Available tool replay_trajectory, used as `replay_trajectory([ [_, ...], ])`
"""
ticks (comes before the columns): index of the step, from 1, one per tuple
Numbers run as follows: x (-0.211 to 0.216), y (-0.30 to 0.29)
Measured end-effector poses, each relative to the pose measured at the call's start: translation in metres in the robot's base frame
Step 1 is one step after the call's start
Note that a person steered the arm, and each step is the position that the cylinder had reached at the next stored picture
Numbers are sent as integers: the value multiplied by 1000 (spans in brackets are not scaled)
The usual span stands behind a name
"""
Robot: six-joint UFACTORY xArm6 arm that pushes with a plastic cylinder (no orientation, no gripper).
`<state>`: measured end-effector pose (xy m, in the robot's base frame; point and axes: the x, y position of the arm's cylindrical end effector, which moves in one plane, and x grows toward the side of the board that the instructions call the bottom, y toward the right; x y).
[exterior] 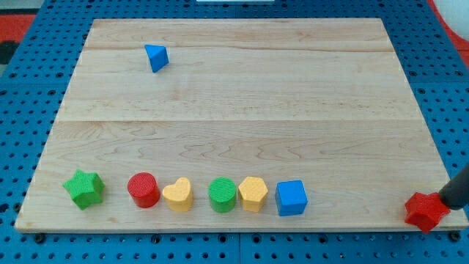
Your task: Slide the red star a bit left
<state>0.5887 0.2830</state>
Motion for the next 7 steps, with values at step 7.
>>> replay_trajectory([
  [7,29,-15],
])
